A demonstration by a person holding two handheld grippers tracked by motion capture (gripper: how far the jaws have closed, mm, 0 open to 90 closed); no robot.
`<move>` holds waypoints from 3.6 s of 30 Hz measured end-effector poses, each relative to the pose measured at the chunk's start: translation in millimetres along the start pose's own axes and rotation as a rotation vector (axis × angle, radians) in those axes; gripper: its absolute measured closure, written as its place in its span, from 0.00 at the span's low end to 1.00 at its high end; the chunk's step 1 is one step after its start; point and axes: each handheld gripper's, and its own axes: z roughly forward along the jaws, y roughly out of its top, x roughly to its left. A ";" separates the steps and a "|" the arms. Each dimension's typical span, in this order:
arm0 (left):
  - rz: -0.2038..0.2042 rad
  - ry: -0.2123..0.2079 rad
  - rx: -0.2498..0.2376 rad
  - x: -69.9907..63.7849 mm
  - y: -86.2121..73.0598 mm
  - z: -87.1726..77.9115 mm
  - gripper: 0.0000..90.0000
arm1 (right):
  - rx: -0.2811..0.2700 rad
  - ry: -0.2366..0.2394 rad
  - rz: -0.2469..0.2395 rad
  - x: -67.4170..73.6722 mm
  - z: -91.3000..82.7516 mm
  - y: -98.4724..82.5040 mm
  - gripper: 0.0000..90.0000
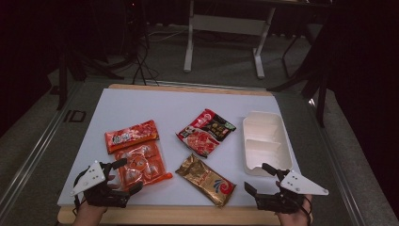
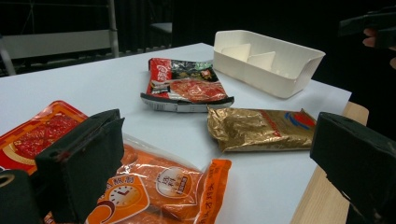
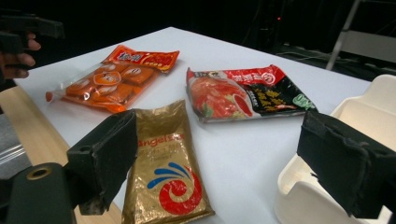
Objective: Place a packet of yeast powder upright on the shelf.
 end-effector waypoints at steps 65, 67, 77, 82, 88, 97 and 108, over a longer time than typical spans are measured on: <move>-0.022 -0.020 0.042 1.9 -2.7 7.7 0.03 | 0.313 0.285 -0.092 19.4 177.9 46.8 0.46; -0.021 -0.021 0.043 2.1 -2.8 7.8 0.03 | 0.335 0.288 -0.101 20.7 184.5 42.4 0.47; -0.021 -0.024 0.048 2.8 -3.1 7.8 0.03 | 0.430 0.275 -0.138 24.2 216.1 19.6 0.50; -0.019 -0.026 0.055 3.1 -3.4 8.7 0.03 | 0.464 0.256 -0.156 23.8 224.1 12.4 0.49; -0.020 -0.029 0.057 2.9 -3.6 9.2 0.03 | 0.511 0.249 -0.175 26.7 230.6 1.9 0.47; -0.015 -0.032 0.067 2.6 -3.9 10.5 0.03 | 0.574 0.270 -0.191 31.1 242.9 3.5 0.50; -0.009 -0.036 0.077 2.3 -4.4 12.0 0.03 | 0.647 0.257 -0.226 33.4 252.0 7.7 0.94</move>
